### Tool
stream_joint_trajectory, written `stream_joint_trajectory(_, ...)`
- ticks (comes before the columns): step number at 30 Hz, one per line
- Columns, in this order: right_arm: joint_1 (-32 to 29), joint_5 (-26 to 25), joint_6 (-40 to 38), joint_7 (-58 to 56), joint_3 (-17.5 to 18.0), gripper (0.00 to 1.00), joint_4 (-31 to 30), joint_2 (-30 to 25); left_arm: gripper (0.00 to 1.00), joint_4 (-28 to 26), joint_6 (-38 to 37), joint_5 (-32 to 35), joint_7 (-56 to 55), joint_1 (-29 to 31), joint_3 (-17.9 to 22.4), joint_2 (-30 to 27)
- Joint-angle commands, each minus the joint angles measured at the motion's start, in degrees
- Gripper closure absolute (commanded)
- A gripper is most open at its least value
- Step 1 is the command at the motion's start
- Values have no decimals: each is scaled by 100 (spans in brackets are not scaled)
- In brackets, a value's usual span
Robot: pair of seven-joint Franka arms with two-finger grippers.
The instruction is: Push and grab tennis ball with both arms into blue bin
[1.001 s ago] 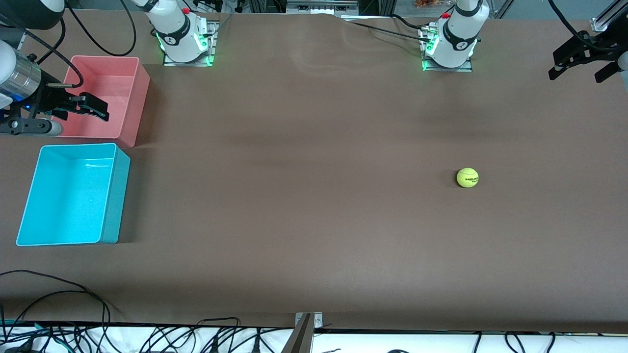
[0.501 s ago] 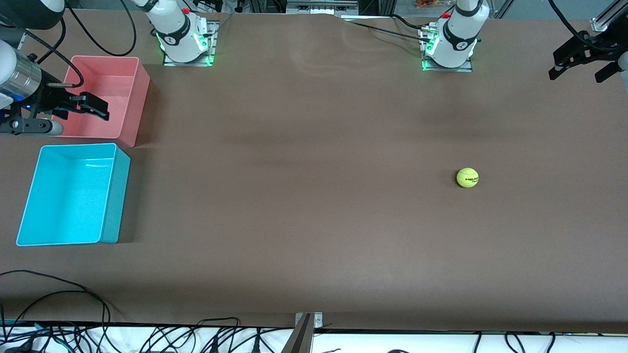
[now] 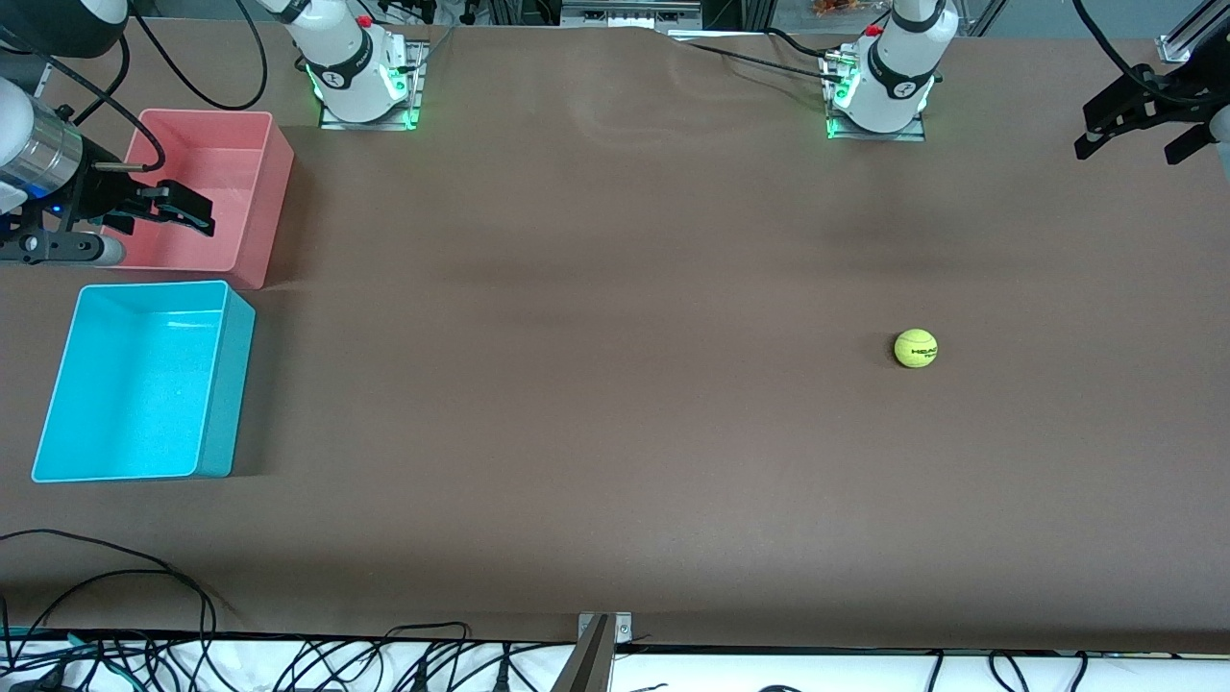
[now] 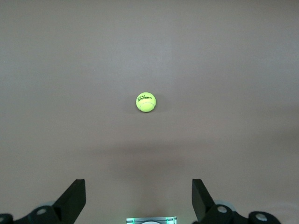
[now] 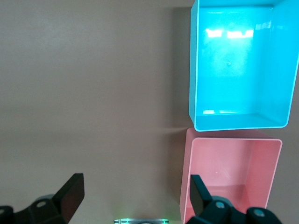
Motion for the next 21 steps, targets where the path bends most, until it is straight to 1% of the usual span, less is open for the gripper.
stream_joint_trajectory(1, -16, -3, -134, -8, 28, 0, 129, 6, 0, 203, -106, -97, 101, -5, 25, 226)
stream_joint_trajectory(10, -16, -3, -134, -43, 28, 0, 129, 15, 0, 212, -54, -106, 83, -23, 17, 604)
stream_joint_trajectory(16, -16, -3, -134, -43, 28, 0, 129, 6, 0, 361, -45, -97, 83, -14, -1, 806)
stream_joint_trajectory(21, -25, -3, -134, -69, 28, 0, 129, 15, 0, 300, 157, -71, 110, 21, -10, 807)
